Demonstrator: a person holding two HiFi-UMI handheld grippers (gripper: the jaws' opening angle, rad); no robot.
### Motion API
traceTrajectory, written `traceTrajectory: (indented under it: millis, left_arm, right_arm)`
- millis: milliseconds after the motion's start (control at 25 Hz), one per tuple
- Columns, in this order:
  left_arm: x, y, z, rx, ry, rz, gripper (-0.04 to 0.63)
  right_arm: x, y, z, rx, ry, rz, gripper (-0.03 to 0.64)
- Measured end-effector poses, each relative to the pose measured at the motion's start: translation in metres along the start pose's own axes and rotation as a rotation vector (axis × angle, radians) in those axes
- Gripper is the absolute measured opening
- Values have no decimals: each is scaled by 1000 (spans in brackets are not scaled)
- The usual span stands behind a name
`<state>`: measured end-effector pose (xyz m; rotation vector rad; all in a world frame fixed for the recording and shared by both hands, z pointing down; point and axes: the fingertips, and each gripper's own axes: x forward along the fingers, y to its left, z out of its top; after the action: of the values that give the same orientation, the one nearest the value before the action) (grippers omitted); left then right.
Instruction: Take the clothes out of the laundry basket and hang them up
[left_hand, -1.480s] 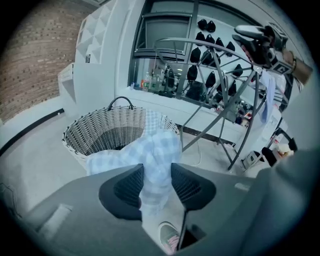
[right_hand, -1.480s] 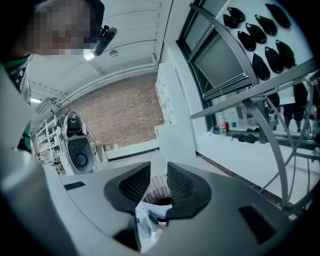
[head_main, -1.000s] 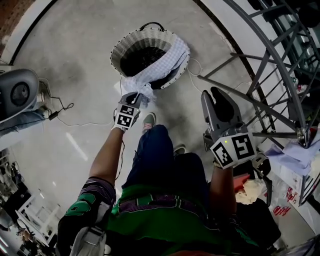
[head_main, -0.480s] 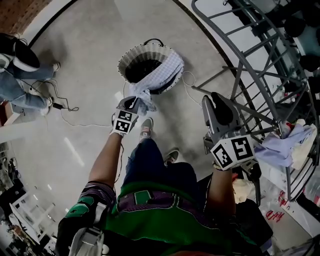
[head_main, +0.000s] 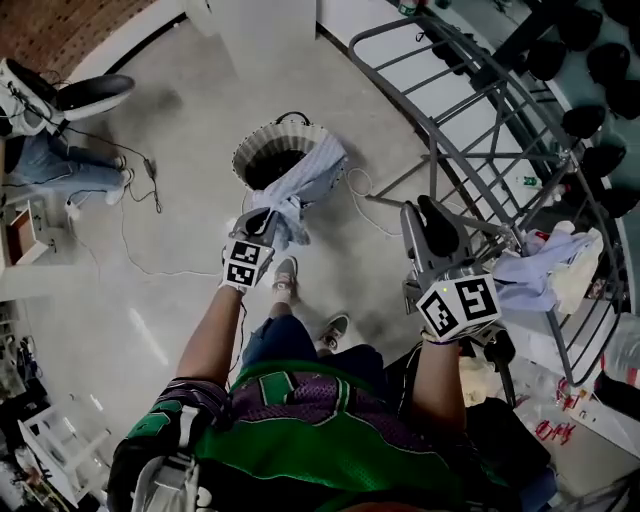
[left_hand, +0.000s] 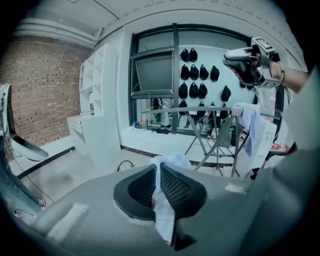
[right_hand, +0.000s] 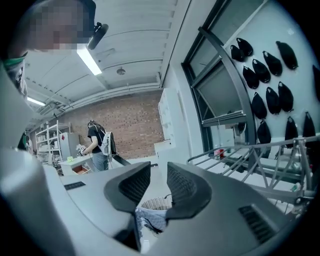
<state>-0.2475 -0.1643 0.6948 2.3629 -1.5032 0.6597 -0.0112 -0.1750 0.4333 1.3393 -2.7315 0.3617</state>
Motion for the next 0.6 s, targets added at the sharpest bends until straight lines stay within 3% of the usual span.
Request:
traceTrajectory:
  millis: [600]
  left_arm:
    - [-67,-61,164,84,-261,7,29]
  right_arm:
    - [-143,-31,67,-33,-169,-130,91]
